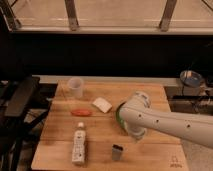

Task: Knock the eraser over

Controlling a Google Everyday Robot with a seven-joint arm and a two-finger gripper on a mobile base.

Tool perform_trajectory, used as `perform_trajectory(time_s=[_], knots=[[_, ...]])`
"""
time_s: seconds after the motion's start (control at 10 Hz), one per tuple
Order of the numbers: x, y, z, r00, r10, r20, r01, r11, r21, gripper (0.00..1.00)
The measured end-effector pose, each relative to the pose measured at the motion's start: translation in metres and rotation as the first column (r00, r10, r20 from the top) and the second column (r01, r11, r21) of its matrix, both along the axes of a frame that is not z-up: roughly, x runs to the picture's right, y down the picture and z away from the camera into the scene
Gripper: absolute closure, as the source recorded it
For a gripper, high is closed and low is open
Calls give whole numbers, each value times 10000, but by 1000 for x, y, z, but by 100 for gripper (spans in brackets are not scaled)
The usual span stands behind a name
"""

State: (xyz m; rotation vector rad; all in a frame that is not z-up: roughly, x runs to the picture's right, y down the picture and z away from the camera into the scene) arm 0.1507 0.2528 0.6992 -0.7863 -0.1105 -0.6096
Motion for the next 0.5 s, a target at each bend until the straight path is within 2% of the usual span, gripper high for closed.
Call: perform_trajectory(time_s=[0.2,0.3,0.4,0.5], knots=[[-2,0,0,10000,-1,94,1,10000,3,79],[-2,2,-2,9996,183,215,-184,9998,23,89],[-3,4,-5,9957,655,661,-661,9978,68,98],[-5,5,-6,9916,912,913,-924,9957,90,100]])
